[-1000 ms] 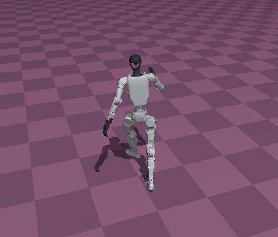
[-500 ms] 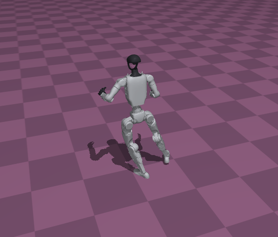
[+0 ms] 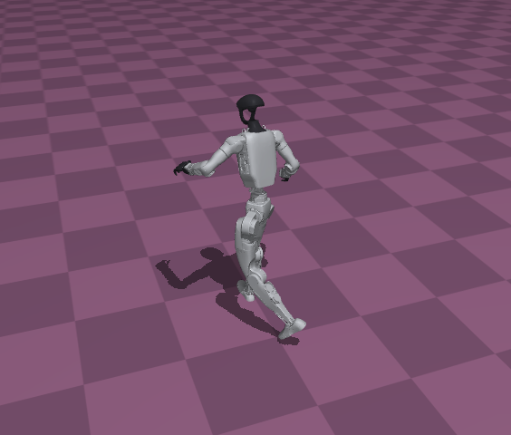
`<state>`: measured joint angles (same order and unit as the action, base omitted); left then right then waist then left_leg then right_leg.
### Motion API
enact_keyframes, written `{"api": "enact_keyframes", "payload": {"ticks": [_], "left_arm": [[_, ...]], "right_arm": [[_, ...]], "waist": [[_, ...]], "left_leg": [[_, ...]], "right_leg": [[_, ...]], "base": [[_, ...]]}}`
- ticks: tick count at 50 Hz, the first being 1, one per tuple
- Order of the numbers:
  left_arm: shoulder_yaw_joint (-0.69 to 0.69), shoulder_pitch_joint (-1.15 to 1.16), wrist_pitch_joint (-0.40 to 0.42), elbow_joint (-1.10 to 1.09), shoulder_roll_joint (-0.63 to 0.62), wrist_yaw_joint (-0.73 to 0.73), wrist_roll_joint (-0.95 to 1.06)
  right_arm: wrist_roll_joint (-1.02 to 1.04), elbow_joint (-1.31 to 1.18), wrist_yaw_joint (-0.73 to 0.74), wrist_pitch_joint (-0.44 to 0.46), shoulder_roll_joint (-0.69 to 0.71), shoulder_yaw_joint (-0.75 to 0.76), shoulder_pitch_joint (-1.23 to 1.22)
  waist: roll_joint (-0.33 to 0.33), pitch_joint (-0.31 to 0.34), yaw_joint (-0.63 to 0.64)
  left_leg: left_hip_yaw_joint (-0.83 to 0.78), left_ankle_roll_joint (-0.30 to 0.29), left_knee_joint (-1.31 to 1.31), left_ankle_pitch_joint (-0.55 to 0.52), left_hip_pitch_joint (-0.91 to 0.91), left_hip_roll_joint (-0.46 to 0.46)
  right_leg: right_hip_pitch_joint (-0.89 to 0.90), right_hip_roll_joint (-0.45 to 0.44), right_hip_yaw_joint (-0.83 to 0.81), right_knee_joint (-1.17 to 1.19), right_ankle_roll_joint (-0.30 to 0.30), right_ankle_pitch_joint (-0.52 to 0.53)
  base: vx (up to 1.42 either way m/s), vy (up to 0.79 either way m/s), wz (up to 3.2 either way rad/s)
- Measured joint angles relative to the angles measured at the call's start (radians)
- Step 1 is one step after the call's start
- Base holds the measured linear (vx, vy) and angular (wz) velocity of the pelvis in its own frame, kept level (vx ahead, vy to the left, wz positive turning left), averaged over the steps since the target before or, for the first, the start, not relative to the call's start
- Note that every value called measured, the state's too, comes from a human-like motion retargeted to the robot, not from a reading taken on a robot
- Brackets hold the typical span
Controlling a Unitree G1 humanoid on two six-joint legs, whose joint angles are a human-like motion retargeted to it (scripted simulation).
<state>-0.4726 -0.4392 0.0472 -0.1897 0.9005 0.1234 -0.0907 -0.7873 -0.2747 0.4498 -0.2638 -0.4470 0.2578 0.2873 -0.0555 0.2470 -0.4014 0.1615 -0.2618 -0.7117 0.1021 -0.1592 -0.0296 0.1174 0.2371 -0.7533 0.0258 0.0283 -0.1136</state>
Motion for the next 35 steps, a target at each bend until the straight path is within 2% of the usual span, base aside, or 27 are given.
{"api": "enact_keyframes", "payload": {"ticks": [3,5,8,11,15,18,22,26,30,33,35], "left_arm": [[0.087,0.163,-0.018,-0.12,-0.019,0.037,0.038],[0.128,0.248,-0.034,-0.235,-0.025,0.044,0.054],[0.158,0.335,-0.07,-0.441,-0.022,-0.011,0.006],[0.227,0.402,-0.093,-0.645,-0.043,-0.054,-0.074],[0.385,0.516,-0.113,-0.853,-0.103,-0.018,0.091],[0.488,0.613,-0.111,-0.929,-0.149,0.031,0.279],[0.557,0.741,-0.087,-0.958,-0.237,0.043,0.369],[0.552,0.833,-0.103,-0.962,-0.37,-0.018,0.361],[0.493,0.916,-0.158,-0.922,-0.477,-0.185,0.254],[0.453,0.96,-0.191,-0.881,-0.495,-0.332,0.147],[0.45,0.978,-0.199,-0.868,-0.484,-0.378,0.108]], "right_arm": [[-0.01,-0.003,-0.006,-0.003,-0.004,-0.067,-0.072],[-0.004,0.032,-0.018,-0.006,0.008,-0.116,-0.111],[0.02,0.117,-0.087,-0.006,0.023,-0.167,-0.112],[0.057,0.184,-0.143,0.005,0.019,-0.212,-0.128],[0.084,0.235,-0.159,0.0,0.021,-0.231,-0.139],[0.079,0.236,-0.145,-0.01,0.04,-0.243,-0.171],[0.072,0.208,-0.148,-0.009,0.029,-0.266,-0.266],[0.055,0.178,-0.188,0.023,-0.054,-0.316,-0.436],[0.066,0.177,-0.22,0.059,-0.157,-0.405,-0.655],[0.088,0.191,-0.217,0.071,-0.206,-0.464,-0.812],[0.112,0.199,-0.199,0.067,-0.221,-0.495,-0.906]], "waist": [[0.029,-0.005,0.081],[0.065,-0.011,0.138],[0.135,-0.032,0.232],[0.165,-0.042,0.313],[0.187,-0.051,0.444],[0.191,-0.05,0.57],[0.19,-0.042,0.746],[0.178,-0.058,0.886],[0.16,-0.1,0.991],[0.159,-0.141,1.059],[0.167,-0.169,1.094]], "left_leg": [[-0.104,0.0,-0.189,-0.002,0.143,0.072],[-0.195,0.051,-0.228,0.048,0.214,0.145],[-0.358,0.141,-0.113,0.121,0.251,0.236],[-0.482,0.136,0.087,0.11,0.272,0.293],[-0.542,0.096,0.39,-0.038,0.287,0.317],[-0.509,0.08,0.576,-0.189,0.304,0.315],[-0.545,0.061,0.671,-0.232,0.361,0.298],[-0.7,0.081,0.695,-0.211,0.444,0.248],[-0.917,0.113,0.691,-0.136,0.5,0.173],[-1.07,0.134,0.661,-0.076,0.497,0.102],[-1.106,0.152,0.643,-0.025,0.476,0.06]], "right_leg": [[-0.02,-0.03,0.052,0.035,-0.004,-0.054],[-0.046,-0.055,0.091,0.04,0.01,-0.087],[-0.051,-0.041,0.152,0.16,0.09,-0.15],[-0.153,-0.132,0.213,0.048,0.09,-0.158],[-0.228,-0.229,0.344,0.066,0.102,-0.202],[-0.292,-0.299,0.485,0.076,0.093,-0.228],[-0.387,-0.351,0.688,0.071,0.102,-0.251],[-0.443,-0.364,0.858,0.064,0.126,-0.248],[-0.475,-0.368,0.994,0.065,0.14,-0.224],[-0.5,-0.369,1.077,0.068,0.143,-0.182],[-0.525,-0.371,1.136,0.068,0.146,-0.137]], "base": [[0.51,-0.55,-0.75],[0.53,-0.6,-0.99],[0.57,-0.49,-0.99],[0.53,-0.45,-1.14],[0.55,-0.4,-1.73],[0.56,-0.34,-2.33],[0.56,-0.24,-2.52],[0.52,-0.11,-2.2],[0.56,0.01,-1.83],[0.67,0.05,-1.58],[0.78,0.04,-1.5]]}}
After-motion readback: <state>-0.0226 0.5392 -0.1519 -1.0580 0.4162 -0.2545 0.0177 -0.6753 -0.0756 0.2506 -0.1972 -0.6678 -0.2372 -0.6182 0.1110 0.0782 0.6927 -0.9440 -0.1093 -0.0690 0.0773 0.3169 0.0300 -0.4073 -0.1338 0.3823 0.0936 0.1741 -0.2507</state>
